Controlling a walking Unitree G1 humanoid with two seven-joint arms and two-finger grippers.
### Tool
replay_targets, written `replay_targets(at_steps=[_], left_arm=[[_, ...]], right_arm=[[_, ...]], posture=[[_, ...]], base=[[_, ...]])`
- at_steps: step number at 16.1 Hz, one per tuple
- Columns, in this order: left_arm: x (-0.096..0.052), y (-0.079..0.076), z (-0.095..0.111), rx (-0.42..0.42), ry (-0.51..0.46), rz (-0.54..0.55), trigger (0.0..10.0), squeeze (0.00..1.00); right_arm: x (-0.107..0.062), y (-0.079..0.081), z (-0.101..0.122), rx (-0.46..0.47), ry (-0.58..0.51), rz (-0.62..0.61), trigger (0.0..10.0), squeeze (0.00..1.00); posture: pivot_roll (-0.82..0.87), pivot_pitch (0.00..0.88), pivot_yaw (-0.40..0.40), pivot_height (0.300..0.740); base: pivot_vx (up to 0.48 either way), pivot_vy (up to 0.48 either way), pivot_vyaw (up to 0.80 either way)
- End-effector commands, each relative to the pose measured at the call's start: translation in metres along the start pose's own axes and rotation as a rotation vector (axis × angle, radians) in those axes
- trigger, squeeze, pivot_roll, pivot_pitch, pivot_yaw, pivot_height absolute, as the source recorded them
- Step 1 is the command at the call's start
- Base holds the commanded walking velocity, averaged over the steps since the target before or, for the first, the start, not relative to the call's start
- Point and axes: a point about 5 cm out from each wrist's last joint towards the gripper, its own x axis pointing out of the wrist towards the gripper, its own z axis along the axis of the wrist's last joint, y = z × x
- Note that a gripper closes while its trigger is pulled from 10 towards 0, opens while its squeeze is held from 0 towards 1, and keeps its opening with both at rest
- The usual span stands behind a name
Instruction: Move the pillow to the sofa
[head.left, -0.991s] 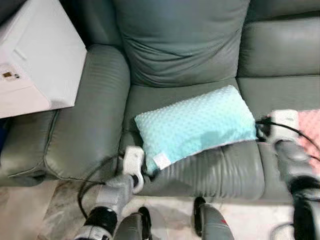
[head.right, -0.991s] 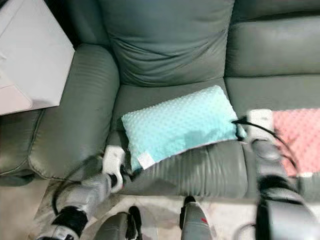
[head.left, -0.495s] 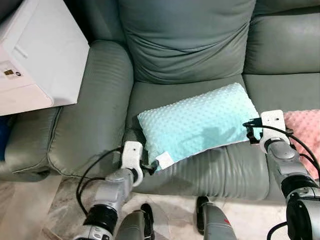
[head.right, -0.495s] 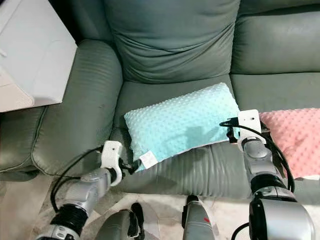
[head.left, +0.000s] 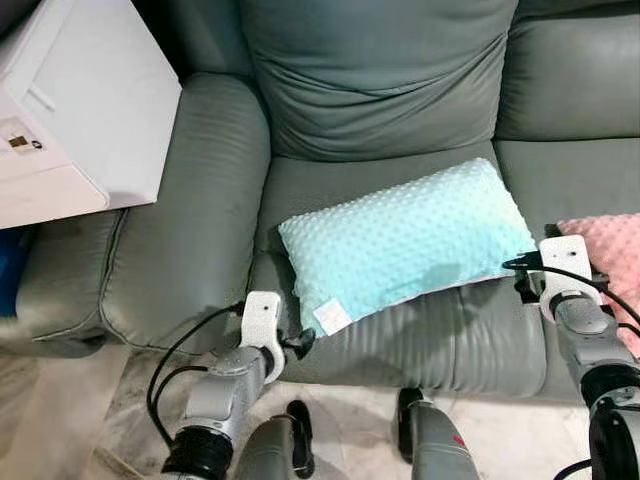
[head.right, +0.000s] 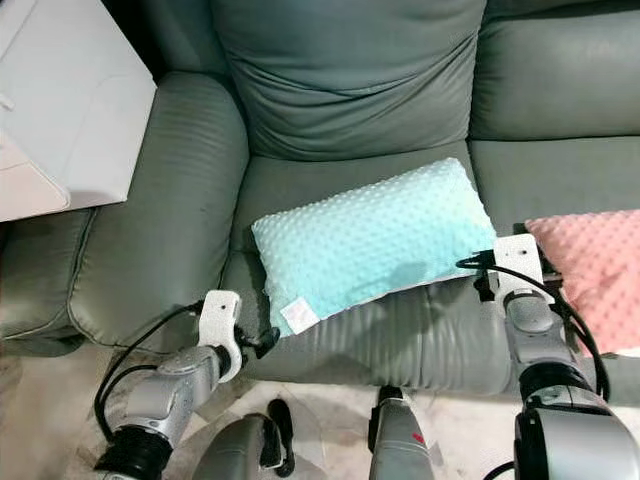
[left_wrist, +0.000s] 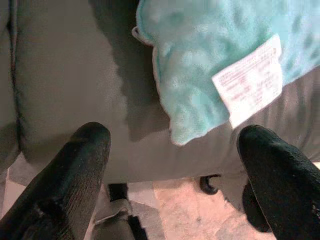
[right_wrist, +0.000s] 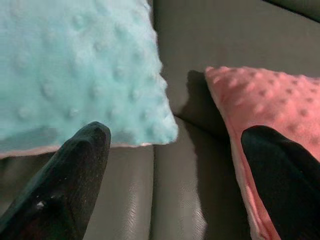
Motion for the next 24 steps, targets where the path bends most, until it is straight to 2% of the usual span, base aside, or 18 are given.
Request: replay_targets(at_steps=[1,2,4,5,8,12,13,15,17,20,22,24], left_arm=[[-0.004,0.01,-0.004,-0.039,-0.01,0.07,10.0,0.0],[-0.005,0.011,0.003,-0.06,-0.057,0.091,10.0,0.0],[-0.006,0.012,0.009,-0.075,-0.086,0.097,10.0,0.0],[-0.011,0.018,0.013,-0.079,-0.119,0.109,10.0,0.0],[-0.021,0.029,0.015,-0.089,-0.142,0.137,10.0,0.0],[-0.027,0.033,0.012,-0.091,-0.14,0.146,10.0,0.0],[-0.029,0.033,0.012,-0.087,-0.141,0.146,10.0,0.0],[-0.032,0.035,0.011,-0.079,-0.142,0.148,10.0,0.0],[-0.034,0.037,0.01,-0.079,-0.145,0.151,10.0,0.0],[-0.036,0.035,0.011,-0.084,-0.162,0.14,10.0,0.0],[-0.041,0.034,0.014,-0.091,-0.209,0.125,10.0,0.0],[-0.048,0.037,0.014,-0.083,-0.232,0.132,10.0,0.0]], right_arm=[[-0.003,0.01,-0.009,0.017,0.014,0.055,10.0,0.0],[-0.001,0.015,-0.001,0.045,-0.02,0.08,10.0,0.0],[0.0,0.018,0.004,0.059,-0.04,0.089,10.0,0.0],[0.001,0.027,0.01,0.081,-0.06,0.106,10.0,0.0],[-0.001,0.036,0.006,0.061,-0.049,0.109,10.0,0.0],[-0.002,0.03,-0.004,0.055,0.004,0.072,10.0,0.0],[-0.001,0.019,-0.001,0.058,-0.007,0.017,10.0,0.0],[0.004,-0.007,0.017,0.084,-0.074,-0.1,10.0,0.0],[0.005,-0.023,0.025,0.116,-0.101,-0.15,10.0,0.0],[0.004,-0.017,0.014,0.145,-0.049,-0.095,10.0,0.0],[0.002,-0.006,0.003,0.245,0.004,-0.045,10.0,0.0],[0.0,0.0,-0.006,0.337,0.056,-0.056,10.0,0.0]], posture=[[0.06,0.405,0.226,0.74],[0.08,0.415,0.231,0.74],[0.08,0.421,0.234,0.74],[0.09,0.431,0.239,0.74],[0.11,0.439,0.243,0.74],[0.13,0.44,0.245,0.74],[0.15,0.438,0.25,0.74],[0.15,0.438,0.25,0.74],[0.14,0.439,0.248,0.74],[0.14,0.442,0.245,0.74],[0.15,0.443,0.251,0.74],[0.16,0.444,0.257,0.74]], base=[[0.0,0.0,0.0],[0.0,0.0,0.0],[0.0,0.0,0.0],[0.0,0.0,0.0],[0.0,0.0,0.0],[0.0,0.0,0.0],[0.0,0.0,0.0],[0.0,0.0,0.0],[0.0,0.0,0.0],[0.0,0.0,0.0],[0.0,0.0,0.0],[0.0,0.0,0.0]])
